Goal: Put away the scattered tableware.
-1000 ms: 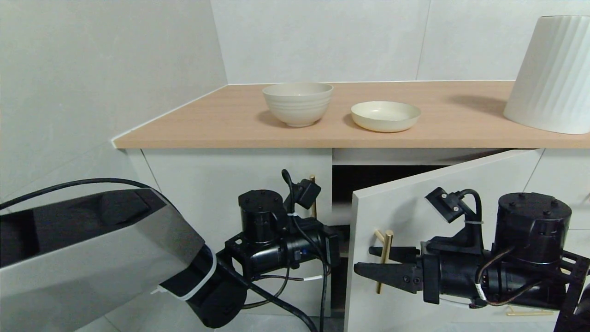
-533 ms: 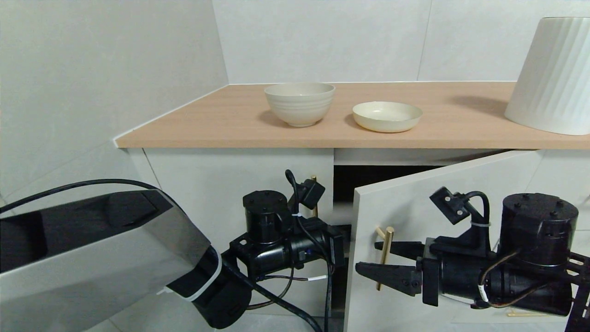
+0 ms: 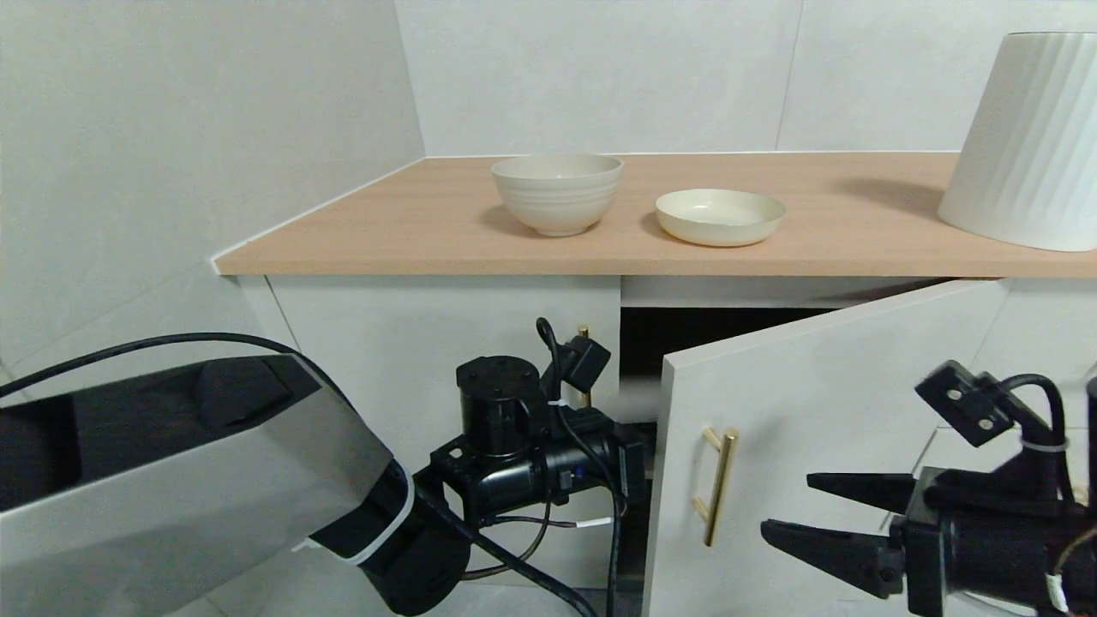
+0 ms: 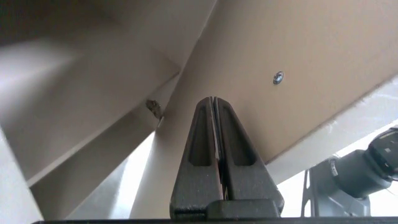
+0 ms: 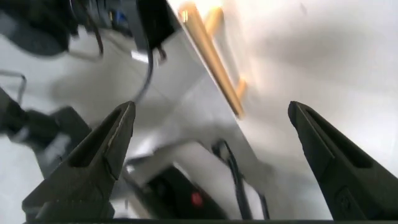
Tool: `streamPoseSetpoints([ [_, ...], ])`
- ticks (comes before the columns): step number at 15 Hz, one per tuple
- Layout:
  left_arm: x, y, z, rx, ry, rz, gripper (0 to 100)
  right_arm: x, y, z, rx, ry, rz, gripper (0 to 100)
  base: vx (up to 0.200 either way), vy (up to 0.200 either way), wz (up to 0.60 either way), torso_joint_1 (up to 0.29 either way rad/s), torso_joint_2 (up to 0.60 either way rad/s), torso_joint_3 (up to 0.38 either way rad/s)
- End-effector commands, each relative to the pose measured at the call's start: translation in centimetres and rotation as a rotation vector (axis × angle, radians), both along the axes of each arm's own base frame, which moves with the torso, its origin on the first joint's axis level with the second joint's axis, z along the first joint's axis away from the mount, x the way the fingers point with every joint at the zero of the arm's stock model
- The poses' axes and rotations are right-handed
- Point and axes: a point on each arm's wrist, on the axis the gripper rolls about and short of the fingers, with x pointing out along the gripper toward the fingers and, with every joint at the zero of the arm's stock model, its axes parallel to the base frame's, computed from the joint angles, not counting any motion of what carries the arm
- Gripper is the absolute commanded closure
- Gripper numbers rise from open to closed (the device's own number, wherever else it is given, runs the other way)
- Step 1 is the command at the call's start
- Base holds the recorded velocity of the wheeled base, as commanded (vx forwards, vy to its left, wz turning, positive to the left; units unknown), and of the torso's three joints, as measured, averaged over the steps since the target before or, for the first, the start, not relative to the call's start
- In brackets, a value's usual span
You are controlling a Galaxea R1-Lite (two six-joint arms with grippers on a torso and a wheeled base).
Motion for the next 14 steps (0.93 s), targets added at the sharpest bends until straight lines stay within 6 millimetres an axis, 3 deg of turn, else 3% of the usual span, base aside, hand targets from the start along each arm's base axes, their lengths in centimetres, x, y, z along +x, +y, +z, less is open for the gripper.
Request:
streamPoseSetpoints([
  [1, -0.7, -0.8, 0.6, -0.007, -0.008, -0.028, 100, -3.4, -2.2, 1.9, 0.005, -0.057, -0.005, 0, 0.0, 0.0, 0.0, 0.0, 0.0, 0.0],
  [7, -0.9, -1.3, 1.3, 0.003, 0.005, -0.041, 100, -4.6, -3.0, 3.2, 0.019, -0.082, 0.0, 0, 0.0, 0.0, 0.0, 0.0, 0.0, 0.0],
  [13, -0.7, -1.6, 1.5, 0.002, 0.004, -0.043, 100, -5.6, -2.7, 3.1, 0.006, -0.063, 0.061, 0, -0.2, 0.0, 0.0, 0.004, 0.0, 0.001],
  [14, -0.6, -1.7, 1.5, 0.006, 0.008, -0.043, 100, -5.6, -2.7, 3.2, 0.007, -0.064, 0.064, 0, 0.0, 0.0, 0.0, 0.0, 0.0, 0.0],
])
